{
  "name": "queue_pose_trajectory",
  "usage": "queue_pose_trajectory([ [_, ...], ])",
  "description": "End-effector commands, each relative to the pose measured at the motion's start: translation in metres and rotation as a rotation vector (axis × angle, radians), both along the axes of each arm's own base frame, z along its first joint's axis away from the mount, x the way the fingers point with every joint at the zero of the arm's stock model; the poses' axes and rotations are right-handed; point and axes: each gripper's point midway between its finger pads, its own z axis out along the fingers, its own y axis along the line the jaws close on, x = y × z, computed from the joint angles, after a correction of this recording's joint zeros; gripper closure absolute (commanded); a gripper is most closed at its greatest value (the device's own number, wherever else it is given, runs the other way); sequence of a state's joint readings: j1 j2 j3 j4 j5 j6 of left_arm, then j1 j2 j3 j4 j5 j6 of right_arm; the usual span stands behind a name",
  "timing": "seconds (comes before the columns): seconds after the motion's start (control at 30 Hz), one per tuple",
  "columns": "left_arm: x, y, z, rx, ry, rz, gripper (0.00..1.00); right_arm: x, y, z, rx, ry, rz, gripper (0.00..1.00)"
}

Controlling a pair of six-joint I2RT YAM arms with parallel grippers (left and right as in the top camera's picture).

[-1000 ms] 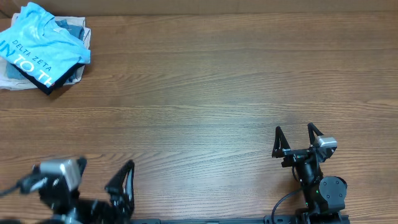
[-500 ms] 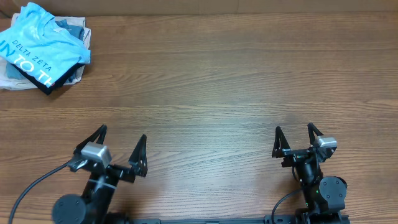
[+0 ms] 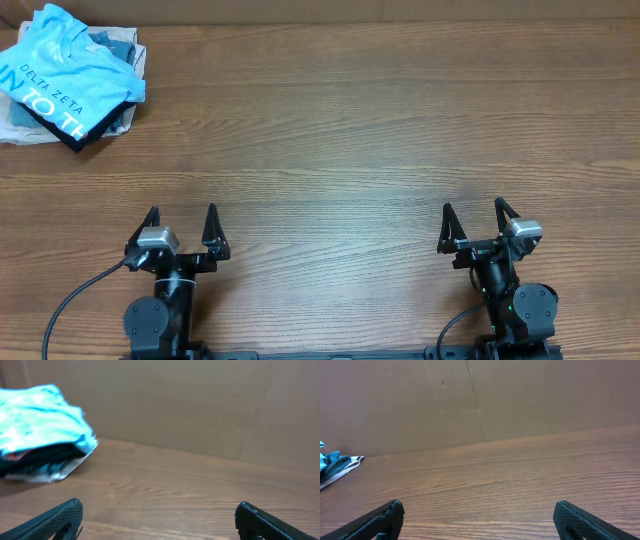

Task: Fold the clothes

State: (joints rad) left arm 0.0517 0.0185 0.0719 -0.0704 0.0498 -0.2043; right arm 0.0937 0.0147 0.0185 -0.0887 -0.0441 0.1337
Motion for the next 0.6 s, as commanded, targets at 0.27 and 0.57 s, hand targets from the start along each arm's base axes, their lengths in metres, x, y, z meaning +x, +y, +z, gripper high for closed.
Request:
queue_pose_trajectory([
  [0.27, 0.002, 0.015, -0.031, 0.055, 0.060, 0.077, 0.00, 0.000, 0.000, -0.001, -0.003, -0.009, -0.003, 0.00],
  [0.57, 0.002, 0.021, -0.031, 0.053, 0.060, 0.103, 0.00, 0.000, 0.000, -0.001, -0.004, -0.009, -0.003, 0.00],
])
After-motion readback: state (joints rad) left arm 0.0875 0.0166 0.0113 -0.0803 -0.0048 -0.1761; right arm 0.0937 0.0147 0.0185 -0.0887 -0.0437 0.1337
